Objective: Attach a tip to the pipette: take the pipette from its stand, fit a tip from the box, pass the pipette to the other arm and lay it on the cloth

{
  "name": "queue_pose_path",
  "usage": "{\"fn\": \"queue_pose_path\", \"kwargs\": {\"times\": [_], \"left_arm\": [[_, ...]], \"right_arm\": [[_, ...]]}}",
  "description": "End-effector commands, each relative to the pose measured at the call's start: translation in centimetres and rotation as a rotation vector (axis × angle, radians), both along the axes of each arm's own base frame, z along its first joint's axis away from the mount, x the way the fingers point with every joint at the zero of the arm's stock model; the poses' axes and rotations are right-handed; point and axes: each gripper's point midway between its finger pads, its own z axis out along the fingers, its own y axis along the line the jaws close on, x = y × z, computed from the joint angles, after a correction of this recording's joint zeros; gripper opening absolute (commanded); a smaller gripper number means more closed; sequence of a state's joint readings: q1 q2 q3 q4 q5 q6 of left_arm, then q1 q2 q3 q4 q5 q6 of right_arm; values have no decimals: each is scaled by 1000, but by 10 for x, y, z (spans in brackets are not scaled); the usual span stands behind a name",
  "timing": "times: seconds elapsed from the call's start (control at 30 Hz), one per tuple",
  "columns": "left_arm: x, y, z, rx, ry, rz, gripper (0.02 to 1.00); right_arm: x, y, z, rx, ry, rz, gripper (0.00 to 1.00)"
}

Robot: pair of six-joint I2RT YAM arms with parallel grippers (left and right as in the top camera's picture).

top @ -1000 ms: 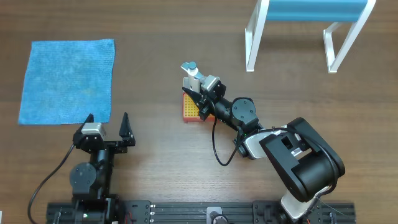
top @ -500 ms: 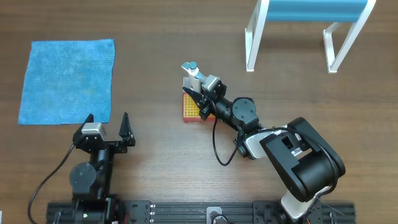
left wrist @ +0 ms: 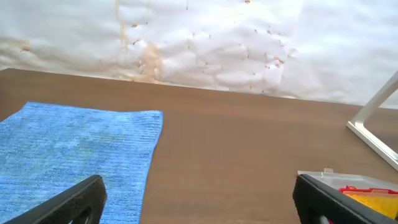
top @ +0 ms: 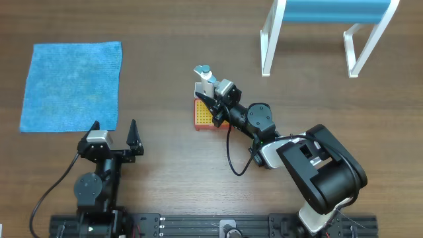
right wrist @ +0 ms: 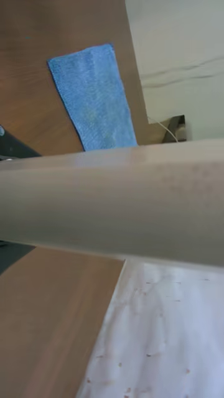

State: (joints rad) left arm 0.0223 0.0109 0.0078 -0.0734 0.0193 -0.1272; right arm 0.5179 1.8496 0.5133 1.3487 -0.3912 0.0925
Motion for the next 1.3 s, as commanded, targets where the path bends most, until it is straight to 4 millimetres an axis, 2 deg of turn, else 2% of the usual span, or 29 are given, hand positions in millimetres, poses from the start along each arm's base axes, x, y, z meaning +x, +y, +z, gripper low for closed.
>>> {"fn": "queue_pose_path", "kwargs": {"times": [0.03, 0.5, 0.9, 1.07, 1.3], "left_arm": [[0, 1, -1, 14, 0, 5, 972], [0, 1, -1, 14, 0, 5, 972], [0, 1, -1, 14, 0, 5, 972], [0, 1, -1, 14, 0, 5, 972], [0, 1, -1, 14, 0, 5, 969]], "right_arm": [[2, -4, -8, -11, 20, -19, 73], [3, -5, -28, -45, 79, -23, 73], [1, -5, -70, -81, 142, -22, 73], [-2, -7, -74, -85, 148, -22, 73], [-14, -16, -89, -111, 192, -32, 73]]}}
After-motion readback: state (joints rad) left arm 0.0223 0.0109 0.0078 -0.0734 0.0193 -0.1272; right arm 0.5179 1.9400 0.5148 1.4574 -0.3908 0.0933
